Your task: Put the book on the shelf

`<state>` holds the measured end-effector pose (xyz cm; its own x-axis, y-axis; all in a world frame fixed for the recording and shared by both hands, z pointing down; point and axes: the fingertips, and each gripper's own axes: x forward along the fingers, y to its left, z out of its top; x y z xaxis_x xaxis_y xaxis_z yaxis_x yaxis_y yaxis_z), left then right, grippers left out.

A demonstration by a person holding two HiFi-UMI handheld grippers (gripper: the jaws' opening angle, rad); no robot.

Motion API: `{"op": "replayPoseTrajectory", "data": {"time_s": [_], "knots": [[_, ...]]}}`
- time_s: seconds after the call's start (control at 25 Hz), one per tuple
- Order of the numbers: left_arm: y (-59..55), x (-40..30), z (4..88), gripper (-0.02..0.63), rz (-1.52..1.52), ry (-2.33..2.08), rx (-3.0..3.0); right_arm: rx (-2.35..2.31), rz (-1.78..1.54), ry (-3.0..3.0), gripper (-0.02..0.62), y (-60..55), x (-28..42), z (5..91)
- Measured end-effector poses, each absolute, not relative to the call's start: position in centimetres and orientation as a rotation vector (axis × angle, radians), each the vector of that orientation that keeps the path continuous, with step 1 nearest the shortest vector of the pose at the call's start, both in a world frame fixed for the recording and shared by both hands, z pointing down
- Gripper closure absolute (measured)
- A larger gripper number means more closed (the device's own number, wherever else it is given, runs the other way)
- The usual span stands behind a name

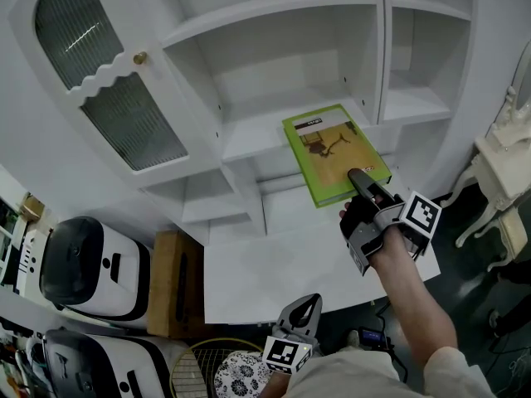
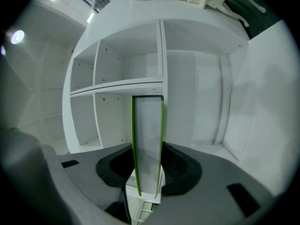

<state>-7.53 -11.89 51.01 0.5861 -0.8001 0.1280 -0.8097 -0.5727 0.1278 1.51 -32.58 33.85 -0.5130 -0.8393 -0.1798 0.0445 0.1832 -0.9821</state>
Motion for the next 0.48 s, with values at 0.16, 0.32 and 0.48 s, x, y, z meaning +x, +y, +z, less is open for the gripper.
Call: {"op": "replayPoseTrajectory", "data": {"time_s": [0.16,0.32,0.48], "knots": [[-12.6,-8.0,50.9,0.603,0.087,-1.364,2.633,-0.768,-1.442,1.670,0.440,-34.5,0.9,33.7],[-13.1,-8.5,51.0,0.603,0.106,-1.382,2.630,-0.782,-1.447,1.665,0.440,-36.4,0.5,33.5],[-13.1,-8.7,50.9,0.603,0.101,-1.390,2.628,-0.793,-1.445,1.644,0.440,-37.7,0.6,33.5]]}}
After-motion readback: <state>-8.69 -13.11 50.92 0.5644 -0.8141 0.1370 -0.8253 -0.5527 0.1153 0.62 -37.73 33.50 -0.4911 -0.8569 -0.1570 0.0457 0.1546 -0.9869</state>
